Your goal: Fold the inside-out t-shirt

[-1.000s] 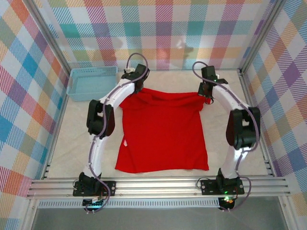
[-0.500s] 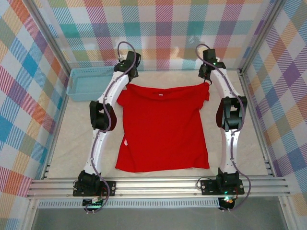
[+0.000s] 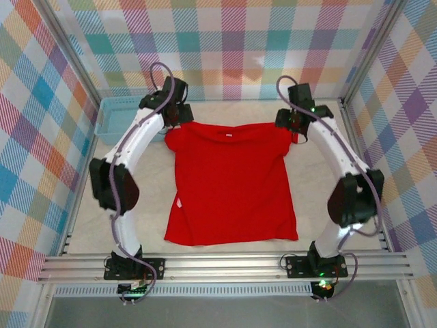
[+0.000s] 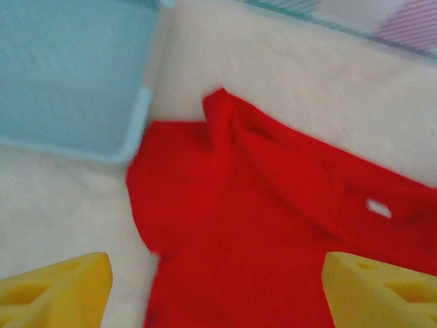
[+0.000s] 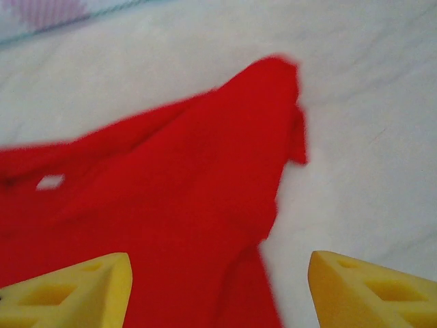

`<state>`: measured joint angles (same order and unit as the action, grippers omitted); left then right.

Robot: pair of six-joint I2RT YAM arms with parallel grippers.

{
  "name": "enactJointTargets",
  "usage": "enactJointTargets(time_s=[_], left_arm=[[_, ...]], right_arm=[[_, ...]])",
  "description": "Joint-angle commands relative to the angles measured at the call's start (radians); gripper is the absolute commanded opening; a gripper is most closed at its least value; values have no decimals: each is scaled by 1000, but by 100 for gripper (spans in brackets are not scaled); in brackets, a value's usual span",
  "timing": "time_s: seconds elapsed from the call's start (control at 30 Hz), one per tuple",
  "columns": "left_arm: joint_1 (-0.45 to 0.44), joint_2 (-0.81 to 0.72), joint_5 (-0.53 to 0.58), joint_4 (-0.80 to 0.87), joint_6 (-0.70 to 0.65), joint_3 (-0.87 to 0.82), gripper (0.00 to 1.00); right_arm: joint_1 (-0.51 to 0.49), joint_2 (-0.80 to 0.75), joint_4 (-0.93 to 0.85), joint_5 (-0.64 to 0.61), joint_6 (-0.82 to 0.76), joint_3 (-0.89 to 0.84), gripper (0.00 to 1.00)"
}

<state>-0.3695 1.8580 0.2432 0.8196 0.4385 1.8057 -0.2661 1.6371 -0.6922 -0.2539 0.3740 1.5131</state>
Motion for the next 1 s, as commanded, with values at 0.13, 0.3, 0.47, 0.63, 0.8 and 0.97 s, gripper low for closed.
enactJointTargets(time_s=[0.13,0.3,0.47,0.63,0.8,0.97], left_arm=[[-126,-166,-96,-211,109,-508,80],[-134,-127,-174,-349,151,-654,80],[-133,-12,-162,-395,170,-652,80],[-116,104,-179,-424,180,-595,81],[-75,227,-198,-404,170,-465,81],[-57,276,-194,-322,142,-307,81]], right_arm=[[-121,-158,63,185,127,-446,70],[-127,-97,174,253,161,-582,71],[-100,74,186,219,204,-531,71],[-36,203,206,251,227,-464,70],[-1,295,172,266,228,-332,70],[21,363,125,244,210,-204,72]])
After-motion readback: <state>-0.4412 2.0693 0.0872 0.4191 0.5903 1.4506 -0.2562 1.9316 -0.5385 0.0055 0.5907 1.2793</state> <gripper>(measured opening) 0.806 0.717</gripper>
